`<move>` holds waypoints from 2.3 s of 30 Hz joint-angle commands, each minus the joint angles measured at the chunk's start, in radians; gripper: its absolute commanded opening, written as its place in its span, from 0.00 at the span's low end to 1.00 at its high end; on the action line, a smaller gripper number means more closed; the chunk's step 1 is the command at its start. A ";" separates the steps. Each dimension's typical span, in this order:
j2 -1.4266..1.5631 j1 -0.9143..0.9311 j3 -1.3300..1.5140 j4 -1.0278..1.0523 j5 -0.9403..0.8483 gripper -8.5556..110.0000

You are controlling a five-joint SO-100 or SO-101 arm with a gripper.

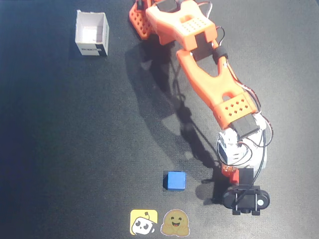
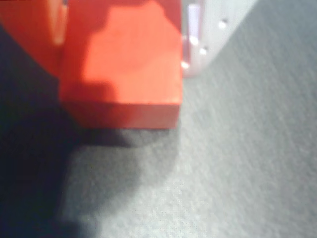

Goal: Put the red cube on top of the blue cube.

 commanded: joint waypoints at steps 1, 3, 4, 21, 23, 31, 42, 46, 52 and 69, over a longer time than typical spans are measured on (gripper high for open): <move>0.120 0.015 -0.032 0.023 0.002 0.12; 0.138 0.020 -0.029 0.037 0.002 0.12; 0.152 0.021 -0.018 0.037 0.002 0.12; 0.385 0.081 0.150 0.071 -0.020 0.12; 0.408 0.095 0.161 0.080 -0.032 0.12; 0.488 0.172 0.206 0.103 -0.077 0.12; 0.557 0.291 0.288 0.101 -0.138 0.12; 0.563 0.327 0.301 0.100 -0.155 0.12; 0.572 0.360 0.333 0.083 -0.155 0.12; 0.531 0.374 0.370 0.009 -0.140 0.12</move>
